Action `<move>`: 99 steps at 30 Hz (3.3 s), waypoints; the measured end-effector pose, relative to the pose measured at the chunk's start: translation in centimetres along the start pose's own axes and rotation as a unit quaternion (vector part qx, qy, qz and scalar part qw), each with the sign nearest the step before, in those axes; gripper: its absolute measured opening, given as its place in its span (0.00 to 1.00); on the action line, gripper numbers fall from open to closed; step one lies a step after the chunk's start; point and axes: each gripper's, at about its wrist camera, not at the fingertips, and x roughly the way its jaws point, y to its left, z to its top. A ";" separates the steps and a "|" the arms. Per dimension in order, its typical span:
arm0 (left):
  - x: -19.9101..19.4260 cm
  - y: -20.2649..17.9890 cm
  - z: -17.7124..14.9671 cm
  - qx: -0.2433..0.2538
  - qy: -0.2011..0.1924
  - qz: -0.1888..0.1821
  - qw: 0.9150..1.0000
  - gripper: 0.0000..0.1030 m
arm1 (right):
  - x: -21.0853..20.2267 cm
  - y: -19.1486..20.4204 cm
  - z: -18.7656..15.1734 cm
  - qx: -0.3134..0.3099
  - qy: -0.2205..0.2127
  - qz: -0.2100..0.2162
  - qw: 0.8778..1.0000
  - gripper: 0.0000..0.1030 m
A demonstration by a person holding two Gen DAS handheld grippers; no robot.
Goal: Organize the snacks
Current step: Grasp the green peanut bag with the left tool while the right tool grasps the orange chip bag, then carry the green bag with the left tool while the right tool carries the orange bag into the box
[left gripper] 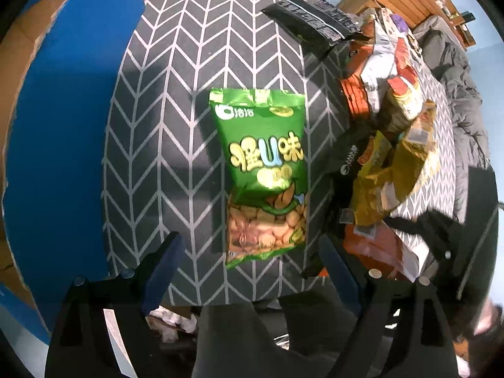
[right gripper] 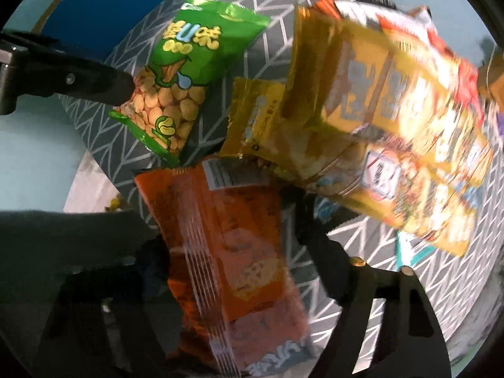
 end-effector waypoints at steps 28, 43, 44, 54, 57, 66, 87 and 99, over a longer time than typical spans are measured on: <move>4.9 -2.6 3.4 0.006 -0.006 0.049 0.999 0.70 | -3.2 -0.1 -5.7 0.102 -0.029 0.008 0.994 0.52; 0.5 1.4 2.1 0.035 -0.047 0.023 0.998 0.32 | -2.9 2.1 -3.4 0.083 -0.035 0.042 0.995 0.50; -0.1 1.5 1.6 0.031 -0.050 0.023 0.998 0.32 | -3.0 2.1 -3.1 0.084 -0.038 0.045 0.995 0.50; -5.5 3.2 -0.2 0.026 -0.100 0.020 0.994 0.31 | -4.8 2.4 0.6 0.068 -0.069 0.056 0.994 0.50; -6.9 3.6 -0.3 0.018 -0.114 0.025 0.993 0.31 | -5.4 2.3 1.8 0.063 -0.081 0.056 0.993 0.50; -9.9 5.6 -0.3 -0.024 -0.146 0.019 0.989 0.30 | -7.6 2.4 4.7 0.045 -0.117 0.030 0.992 0.50; -17.0 9.0 0.5 -0.100 -0.221 -0.009 0.970 0.30 | -15.0 3.4 17.4 -0.037 -0.191 -0.035 0.980 0.50; -18.7 14.7 -0.5 -0.163 -0.244 0.021 0.956 0.30 | -13.9 10.1 22.6 -0.125 -0.183 -0.008 0.975 0.50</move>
